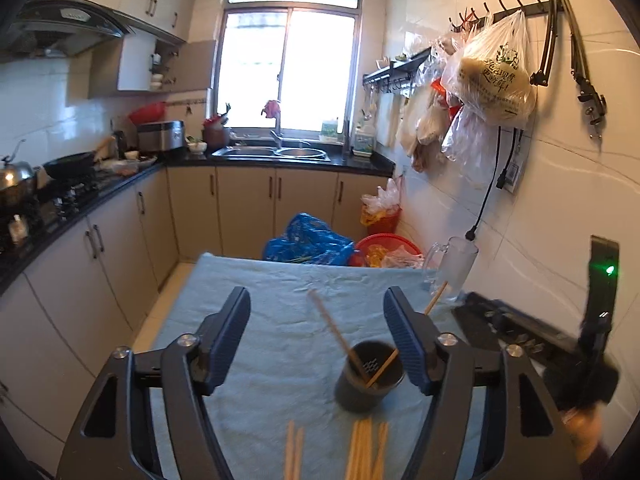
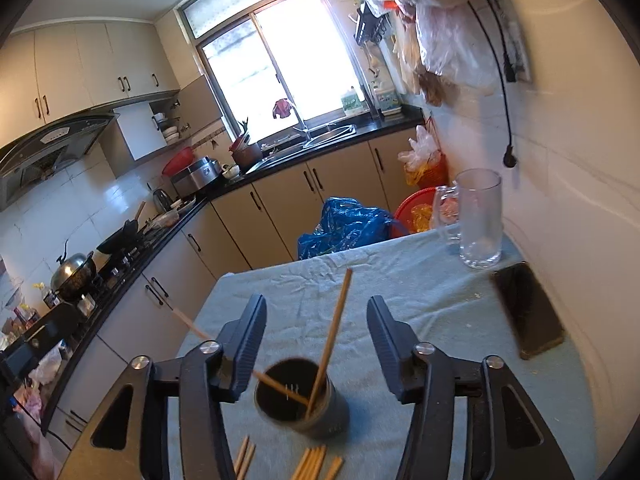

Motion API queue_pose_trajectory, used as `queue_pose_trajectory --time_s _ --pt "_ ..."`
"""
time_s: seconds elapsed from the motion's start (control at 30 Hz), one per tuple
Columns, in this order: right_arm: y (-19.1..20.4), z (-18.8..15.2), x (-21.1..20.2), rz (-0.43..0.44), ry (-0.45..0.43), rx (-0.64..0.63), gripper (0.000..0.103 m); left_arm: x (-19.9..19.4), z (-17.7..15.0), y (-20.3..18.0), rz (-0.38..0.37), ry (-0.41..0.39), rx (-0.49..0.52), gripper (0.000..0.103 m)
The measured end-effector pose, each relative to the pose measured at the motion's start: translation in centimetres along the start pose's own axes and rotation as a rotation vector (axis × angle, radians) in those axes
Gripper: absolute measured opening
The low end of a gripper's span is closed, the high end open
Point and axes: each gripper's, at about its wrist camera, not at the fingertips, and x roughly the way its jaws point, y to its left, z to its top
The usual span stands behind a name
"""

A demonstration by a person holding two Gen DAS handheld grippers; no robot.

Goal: Organize utensils
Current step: 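Return left tool to the row and close on a chopstick, then close right tool on a chopstick while left tool holds its chopstick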

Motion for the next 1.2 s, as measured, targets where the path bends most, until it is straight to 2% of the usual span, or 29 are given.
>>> queue_pose_trajectory --time_s 0.07,0.13,0.23,0.3,0.4,0.43,0.47,0.53,0.67,0.77,0.93,1.0,1.07,1.2 --pt "0.2 -1.3 -1.4 -0.017 0.052 -0.033 0.068 -1.2 -1.7 1.1 0.018 0.019 0.009 0.076" --pt "0.2 -3.1 -2.1 -0.018 0.127 -0.055 0.069 -1.5 -3.8 2.2 0.03 0.065 0.009 0.077" --pt "0.1 -7.6 -2.0 0.003 0.305 -0.09 0.069 -0.7 -7.6 4.0 0.019 0.173 -0.009 0.077" --pt "0.0 -10.8 -1.6 0.021 0.397 -0.108 0.069 0.6 -11.3 5.3 0.011 0.272 -0.029 0.077" --pt "0.1 -15.6 -0.9 0.034 0.479 -0.138 0.068 3.0 -15.5 5.9 -0.022 0.401 -0.025 0.075" --pt "0.2 -17.1 -0.6 0.04 0.498 -0.145 0.066 3.9 -16.9 5.9 -0.033 0.44 -0.015 0.066" --pt "0.2 -18.3 -0.3 0.049 0.515 -0.147 0.063 4.8 -18.2 5.7 -0.037 0.48 -0.001 0.053" --pt "0.3 -20.0 0.0 0.058 0.527 -0.149 0.062 6.2 -20.0 5.4 -0.036 0.53 0.032 0.039" --pt "0.5 -21.1 0.6 0.053 0.525 -0.157 0.062 7.3 -21.8 4.8 -0.034 0.545 0.095 0.021" --pt "0.4 -21.4 0.8 0.056 0.527 -0.144 0.062 7.4 -22.1 4.5 -0.022 0.544 0.123 0.012" --pt "1.2 -21.2 1.6 0.042 0.52 -0.157 0.059 7.7 -21.9 4.6 -0.004 0.542 0.155 0.007" --pt "1.2 -21.3 2.1 0.034 0.529 -0.165 0.047 8.3 -21.4 4.5 0.015 0.552 0.15 0.007" --pt "1.2 -21.5 2.7 0.026 0.54 -0.165 0.041 8.7 -21.1 4.5 0.035 0.561 0.14 0.007" --pt "1.7 -21.3 3.4 0.01 0.536 -0.168 0.038 8.9 -21.1 4.1 0.058 0.551 0.143 0.007"
